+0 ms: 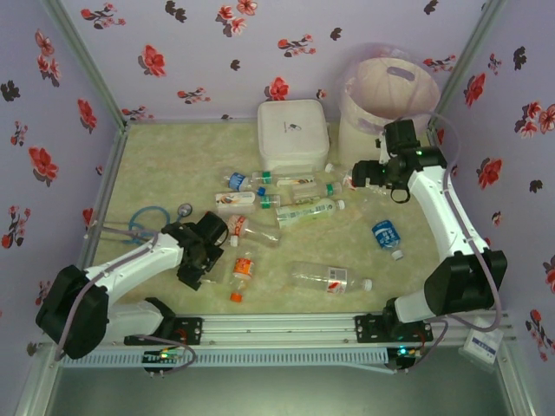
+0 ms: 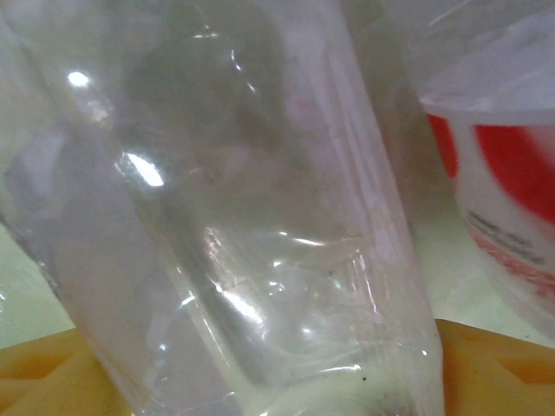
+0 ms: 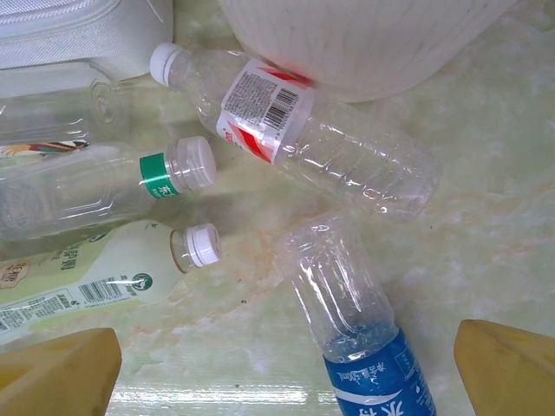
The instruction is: Put the plastic bottles in the bin
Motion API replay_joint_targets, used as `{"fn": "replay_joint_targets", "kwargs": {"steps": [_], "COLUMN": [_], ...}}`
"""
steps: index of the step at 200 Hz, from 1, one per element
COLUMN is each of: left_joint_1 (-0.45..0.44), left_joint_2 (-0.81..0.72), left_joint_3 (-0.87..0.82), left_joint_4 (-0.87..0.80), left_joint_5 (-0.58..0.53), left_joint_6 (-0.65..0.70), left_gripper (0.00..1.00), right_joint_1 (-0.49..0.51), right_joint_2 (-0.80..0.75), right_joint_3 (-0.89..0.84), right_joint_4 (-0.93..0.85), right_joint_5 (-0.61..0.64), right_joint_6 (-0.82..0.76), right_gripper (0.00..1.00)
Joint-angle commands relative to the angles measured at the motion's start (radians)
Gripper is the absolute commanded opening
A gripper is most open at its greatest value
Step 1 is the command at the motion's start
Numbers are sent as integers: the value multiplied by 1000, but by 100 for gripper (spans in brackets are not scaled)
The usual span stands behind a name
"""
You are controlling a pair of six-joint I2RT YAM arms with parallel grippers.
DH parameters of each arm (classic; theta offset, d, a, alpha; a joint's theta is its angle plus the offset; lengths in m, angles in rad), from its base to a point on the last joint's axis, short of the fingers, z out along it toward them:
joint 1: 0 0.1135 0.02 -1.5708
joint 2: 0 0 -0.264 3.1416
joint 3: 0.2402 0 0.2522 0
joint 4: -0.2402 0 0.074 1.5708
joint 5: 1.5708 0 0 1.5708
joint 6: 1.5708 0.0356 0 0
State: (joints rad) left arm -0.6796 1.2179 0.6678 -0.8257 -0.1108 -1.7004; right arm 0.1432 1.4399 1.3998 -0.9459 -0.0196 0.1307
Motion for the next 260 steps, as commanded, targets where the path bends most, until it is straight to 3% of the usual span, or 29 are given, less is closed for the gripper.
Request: {"fn": "replay_joint_targets", "kwargs": {"steps": [1,40,59,76,107,128,148,194,260], "left_joint_1": [2,3,4,3,11,48,73,95,94], "left_joint_2": [-11,-43,-19,19,50,95,154,251,295], "left_joint_3": [44,262,409,531,606,593,600,632,640], "left_joint_4": [-45,-203,-227,-142,207,454,584,686,714], "left_joint_5": [-13,-99,-148,-128,59,319,541,822,891], "left_joint_6": [1,140,285,491,880,1069,1191,1275,1305], "left_gripper": [76,71,67,58,44,36,33,25,19], "right_joint_1": [5,5,6,13,40,86,132,219,270], "right_joint_2": [-33,-36,-30,-29,-24,-14,27,203,392], "right_joint_3": [34,86,115,148,211,217,225,371,534], "right_joint_4": [-24,-21,-7,-4,10,113,220,322,343], "right_joint_5": [-44,-169,-274,-361,-527,-624,-659,-626,-662], "right_joint_6": [12,75,117,155,229,329,422,484,500], "right_gripper": [99,98,94,92,89,86,83,72,68]}}
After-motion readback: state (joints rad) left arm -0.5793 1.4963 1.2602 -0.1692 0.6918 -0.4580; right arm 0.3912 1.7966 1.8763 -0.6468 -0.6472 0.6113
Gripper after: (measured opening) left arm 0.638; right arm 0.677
